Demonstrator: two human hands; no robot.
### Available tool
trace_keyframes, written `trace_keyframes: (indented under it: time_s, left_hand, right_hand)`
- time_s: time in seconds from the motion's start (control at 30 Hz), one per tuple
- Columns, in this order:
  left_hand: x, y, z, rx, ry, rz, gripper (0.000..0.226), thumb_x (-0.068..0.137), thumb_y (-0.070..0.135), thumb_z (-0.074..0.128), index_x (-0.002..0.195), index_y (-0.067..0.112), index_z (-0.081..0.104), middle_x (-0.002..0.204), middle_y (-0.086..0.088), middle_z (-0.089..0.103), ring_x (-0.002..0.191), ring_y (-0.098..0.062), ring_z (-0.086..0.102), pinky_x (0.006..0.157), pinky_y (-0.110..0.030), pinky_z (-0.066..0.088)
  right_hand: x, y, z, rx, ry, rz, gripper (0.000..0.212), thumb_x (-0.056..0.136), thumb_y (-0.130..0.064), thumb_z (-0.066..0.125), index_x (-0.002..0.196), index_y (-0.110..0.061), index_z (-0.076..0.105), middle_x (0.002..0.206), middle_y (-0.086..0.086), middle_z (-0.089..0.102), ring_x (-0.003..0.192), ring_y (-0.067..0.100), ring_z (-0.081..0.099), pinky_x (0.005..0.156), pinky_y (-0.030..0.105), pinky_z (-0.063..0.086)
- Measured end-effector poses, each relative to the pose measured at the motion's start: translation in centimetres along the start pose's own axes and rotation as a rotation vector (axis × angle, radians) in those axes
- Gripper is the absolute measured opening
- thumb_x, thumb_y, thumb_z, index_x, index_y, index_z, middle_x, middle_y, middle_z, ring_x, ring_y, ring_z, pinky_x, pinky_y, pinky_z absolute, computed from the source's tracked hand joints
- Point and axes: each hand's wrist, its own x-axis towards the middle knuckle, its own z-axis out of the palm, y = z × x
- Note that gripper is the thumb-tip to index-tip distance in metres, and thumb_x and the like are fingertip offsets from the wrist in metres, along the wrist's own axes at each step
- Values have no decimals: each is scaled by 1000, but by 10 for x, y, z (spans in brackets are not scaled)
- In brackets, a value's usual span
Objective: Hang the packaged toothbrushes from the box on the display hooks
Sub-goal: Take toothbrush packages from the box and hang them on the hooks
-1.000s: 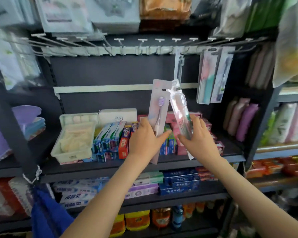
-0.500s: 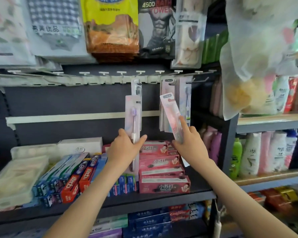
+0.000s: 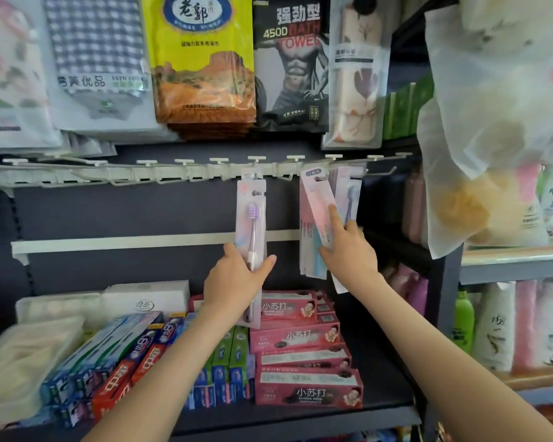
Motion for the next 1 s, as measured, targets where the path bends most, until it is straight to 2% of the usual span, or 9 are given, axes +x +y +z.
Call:
trace_keyframes:
  time_s: [0.23, 0.3, 0.4, 0.5, 0.6, 0.7, 0.77, 0.87, 1.0]
  left_hand:
    - [1, 2, 3, -2, 13, -22, 69, 87, 64, 52, 124, 8, 37, 89, 1, 48, 75, -17, 47, 48, -25, 31]
    - [-2, 3, 4, 6, 15, -30, 71, 86, 65, 52, 125, 8, 36, 90, 1, 49, 76, -18, 48, 52, -27, 35]
    - [-11, 2, 7, 62, 27, 0, 62, 85, 66, 53, 111, 13, 35, 89, 1, 50, 76, -20, 53, 55, -29, 36]
    - [-17, 2, 9, 127, 59, 49, 60, 84, 66, 54, 106, 15, 33, 90, 1, 51, 74, -21, 55, 55, -30, 36]
    - [-22, 3, 15, 168, 89, 110, 66, 83, 66, 57, 113, 11, 36, 99, -2, 57, 84, -25, 63, 55, -30, 36]
    - [-30, 7, 20, 183, 106, 162, 69, 82, 65, 59, 117, 10, 36, 105, -2, 58, 92, -23, 64, 56, -28, 33]
    - [-34, 6, 22, 116, 87, 189, 73, 82, 61, 63, 125, 10, 33, 113, -2, 56, 99, -22, 61, 60, -27, 37]
    - [-43, -2, 27, 14, 34, 202, 79, 85, 49, 64, 141, 11, 24, 128, -3, 52, 109, -22, 57, 69, -29, 46]
    - [-48, -5, 32, 4, 28, 258, 62, 92, 40, 58, 138, 10, 30, 124, -4, 55, 103, -20, 60, 68, -26, 45]
  right_hand:
    - [14, -3, 9, 28, -29, 51, 83, 94, -33, 56, 152, -23, -3, 135, 16, 39, 111, 33, 51, 74, 38, 51]
    - [14, -9, 10, 101, -96, 72, 87, 93, -35, 58, 152, -22, -4, 139, 16, 36, 115, 34, 50, 81, 43, 51]
    - [3, -20, 8, 171, -96, 59, 83, 94, -41, 55, 152, -16, 3, 147, 16, 30, 128, 35, 40, 92, 45, 45]
    - [-16, -34, 1, 527, 32, 7, 61, 97, -41, 50, 147, -13, 28, 137, 13, 45, 124, 28, 45, 100, 40, 39]
    - [-39, -55, -11, 992, -124, -26, 32, 94, -34, 57, 123, -22, 50, 107, -2, 64, 102, 13, 60, 92, 34, 48]
    - [-46, -65, -11, 1001, -160, -44, 26, 89, -14, 63, 111, -17, 49, 100, -1, 65, 94, 14, 65, 82, 32, 54]
    - [-43, -64, -10, 1036, -121, -13, 27, 89, -7, 62, 112, -15, 50, 102, 3, 65, 96, 17, 65, 80, 32, 55]
    - [-38, -56, -12, 1126, -105, 12, 34, 91, -5, 60, 120, -16, 49, 108, 2, 65, 99, 16, 64, 72, 22, 52]
    - [-42, -54, -6, 1156, -37, 44, 53, 91, -7, 61, 134, -18, 31, 115, -7, 57, 104, 11, 60, 84, 26, 53]
